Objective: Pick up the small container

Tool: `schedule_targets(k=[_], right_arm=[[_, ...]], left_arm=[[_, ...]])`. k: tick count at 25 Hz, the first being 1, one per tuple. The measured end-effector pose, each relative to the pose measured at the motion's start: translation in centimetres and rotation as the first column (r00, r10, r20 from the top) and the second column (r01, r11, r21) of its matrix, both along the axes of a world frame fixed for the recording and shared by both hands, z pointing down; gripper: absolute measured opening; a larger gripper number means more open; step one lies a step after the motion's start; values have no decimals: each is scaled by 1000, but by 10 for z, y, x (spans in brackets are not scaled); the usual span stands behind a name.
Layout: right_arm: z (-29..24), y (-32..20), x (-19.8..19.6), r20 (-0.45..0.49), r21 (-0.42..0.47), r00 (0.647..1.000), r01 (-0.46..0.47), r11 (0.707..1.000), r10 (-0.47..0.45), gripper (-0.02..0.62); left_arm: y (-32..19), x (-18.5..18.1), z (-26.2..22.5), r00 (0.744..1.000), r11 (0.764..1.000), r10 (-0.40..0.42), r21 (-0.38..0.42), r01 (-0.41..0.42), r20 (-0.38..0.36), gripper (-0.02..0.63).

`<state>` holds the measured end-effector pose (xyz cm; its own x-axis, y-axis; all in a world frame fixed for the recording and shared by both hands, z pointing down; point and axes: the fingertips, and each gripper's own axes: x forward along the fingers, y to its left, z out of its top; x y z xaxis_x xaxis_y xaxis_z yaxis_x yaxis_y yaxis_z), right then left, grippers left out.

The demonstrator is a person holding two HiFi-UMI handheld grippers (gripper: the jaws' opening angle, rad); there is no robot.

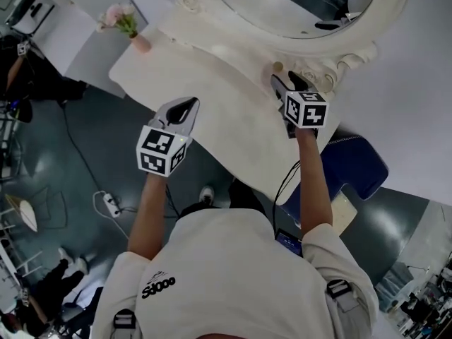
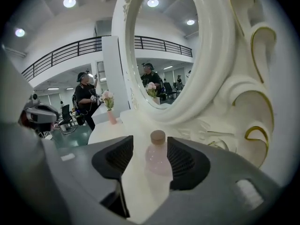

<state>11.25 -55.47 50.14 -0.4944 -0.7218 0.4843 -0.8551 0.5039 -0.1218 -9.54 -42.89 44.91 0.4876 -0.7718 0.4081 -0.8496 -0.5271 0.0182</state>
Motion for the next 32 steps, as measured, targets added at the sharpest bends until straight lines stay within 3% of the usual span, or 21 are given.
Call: schedule_targets(k=[10,17,20,21,26,32], right_arm=[[41,-36,-14,-48,32,997,65,997,-63,232],[49,-56,-20,-33,70,999,14,997,-11,198],[44,-52,-19,-73,115,997,10,993,-1,167],[42,-52,-19,-85,127,996,11,992,0,127],[40,-43,-20,-120,106,993,20,994,-7,124],[-6,-3,-29,-81,174,997,31,984,-17,124]], left_arm=[[-10,-1,35,998,994,-58,-92,59,17,20],[-13,-9,56,997,989,-78,-128,80,21,20],[-8,-11,57,996,988,-85,-130,86,16,20],[-6,-11,57,996,988,-85,-130,86,15,20],[-2,-14,52,998,992,-66,-107,67,5,20],[10,-13,38,999,998,-20,-62,17,-38,20]])
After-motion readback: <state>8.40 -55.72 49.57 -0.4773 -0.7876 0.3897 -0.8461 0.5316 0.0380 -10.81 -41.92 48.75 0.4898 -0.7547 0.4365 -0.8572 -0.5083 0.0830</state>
